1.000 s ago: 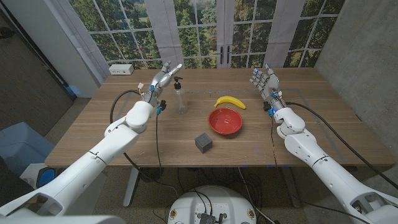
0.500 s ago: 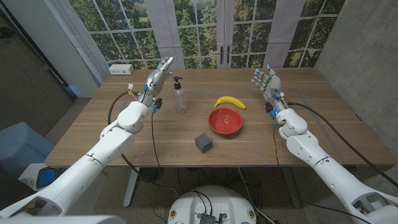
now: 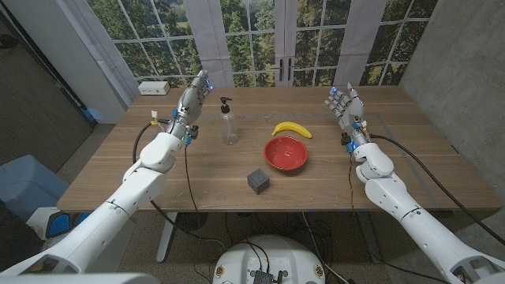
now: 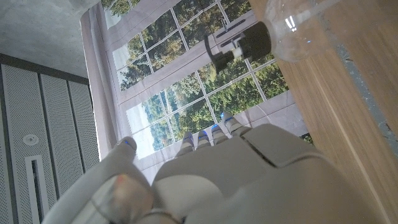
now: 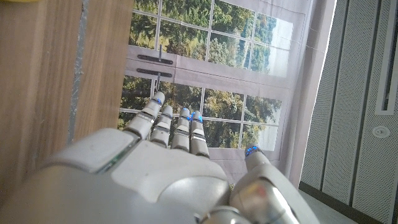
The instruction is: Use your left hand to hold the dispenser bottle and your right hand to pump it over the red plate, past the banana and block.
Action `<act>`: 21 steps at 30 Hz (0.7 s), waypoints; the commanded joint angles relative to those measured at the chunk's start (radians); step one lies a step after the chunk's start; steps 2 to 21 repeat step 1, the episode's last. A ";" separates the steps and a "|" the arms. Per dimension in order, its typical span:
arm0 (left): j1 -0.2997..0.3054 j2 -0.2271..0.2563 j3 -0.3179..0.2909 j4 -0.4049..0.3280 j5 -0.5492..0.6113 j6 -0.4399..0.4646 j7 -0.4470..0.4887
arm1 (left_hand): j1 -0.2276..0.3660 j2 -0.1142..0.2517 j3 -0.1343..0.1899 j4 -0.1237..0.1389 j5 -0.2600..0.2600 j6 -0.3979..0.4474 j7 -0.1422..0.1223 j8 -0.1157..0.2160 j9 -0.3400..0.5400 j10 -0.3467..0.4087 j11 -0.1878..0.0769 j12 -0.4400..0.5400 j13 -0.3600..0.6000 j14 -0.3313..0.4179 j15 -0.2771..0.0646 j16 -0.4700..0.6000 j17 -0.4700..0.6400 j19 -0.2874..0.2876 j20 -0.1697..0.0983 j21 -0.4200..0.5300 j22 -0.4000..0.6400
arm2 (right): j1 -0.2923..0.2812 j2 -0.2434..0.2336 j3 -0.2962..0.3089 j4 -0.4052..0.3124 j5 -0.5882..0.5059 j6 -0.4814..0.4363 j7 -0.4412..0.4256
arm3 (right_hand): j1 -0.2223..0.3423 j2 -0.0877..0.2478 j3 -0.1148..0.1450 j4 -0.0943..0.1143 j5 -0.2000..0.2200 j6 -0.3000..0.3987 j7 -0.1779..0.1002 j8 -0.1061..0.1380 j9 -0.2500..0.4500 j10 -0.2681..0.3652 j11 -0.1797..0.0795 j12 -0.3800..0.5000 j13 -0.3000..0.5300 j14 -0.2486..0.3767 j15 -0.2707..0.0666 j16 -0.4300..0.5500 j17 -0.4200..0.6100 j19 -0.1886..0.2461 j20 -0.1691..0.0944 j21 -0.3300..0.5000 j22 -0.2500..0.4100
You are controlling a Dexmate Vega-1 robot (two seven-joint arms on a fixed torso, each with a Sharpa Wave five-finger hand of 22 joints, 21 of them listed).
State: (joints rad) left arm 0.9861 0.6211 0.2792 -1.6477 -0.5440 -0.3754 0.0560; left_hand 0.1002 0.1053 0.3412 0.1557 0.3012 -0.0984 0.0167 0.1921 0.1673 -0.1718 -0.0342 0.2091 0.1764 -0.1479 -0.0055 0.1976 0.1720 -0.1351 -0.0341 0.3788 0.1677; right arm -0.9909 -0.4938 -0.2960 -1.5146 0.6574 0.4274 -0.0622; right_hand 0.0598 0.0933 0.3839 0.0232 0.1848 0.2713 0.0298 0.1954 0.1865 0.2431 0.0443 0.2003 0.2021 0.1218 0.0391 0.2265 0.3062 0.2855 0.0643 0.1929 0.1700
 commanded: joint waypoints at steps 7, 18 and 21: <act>0.003 0.005 -0.010 0.040 -0.090 0.011 -0.064 | -0.009 0.114 0.049 0.019 0.019 -0.002 0.011 -0.005 0.003 -0.001 0.007 -0.005 0.001 0.010 -0.002 -0.005 0.002 0.017 -0.077 -0.005 0.002 | -0.094 -0.013 0.028 -0.098 -0.073 0.026 -0.117 | 0.009 -0.004 -0.001 -0.008 0.000 0.009 0.002 0.004 0.001 0.010 -0.003 0.005 0.002 0.004 -0.005 0.002 -0.002 0.007 -0.006 0.004 0.002; 0.003 0.005 -0.010 0.040 -0.090 0.011 -0.064 | -0.009 0.114 0.049 0.019 0.019 -0.002 0.011 -0.005 0.003 -0.001 0.007 -0.005 0.001 0.010 -0.002 -0.005 0.002 0.017 -0.077 -0.005 0.002 | -0.094 -0.013 0.028 -0.098 -0.073 0.026 -0.117 | 0.009 -0.004 -0.001 -0.008 0.000 0.009 0.002 0.004 0.001 0.010 -0.003 0.005 0.002 0.004 -0.005 0.002 -0.002 0.007 -0.006 0.004 0.002; 0.003 0.005 -0.010 0.040 -0.090 0.011 -0.064 | -0.009 0.114 0.049 0.019 0.019 -0.002 0.011 -0.005 0.003 -0.001 0.007 -0.005 0.001 0.010 -0.002 -0.005 0.002 0.017 -0.077 -0.005 0.002 | -0.094 -0.013 0.028 -0.098 -0.073 0.026 -0.117 | 0.009 -0.004 -0.001 -0.008 0.000 0.009 0.002 0.004 0.001 0.010 -0.003 0.005 0.002 0.004 -0.005 0.002 -0.002 0.007 -0.006 0.004 0.002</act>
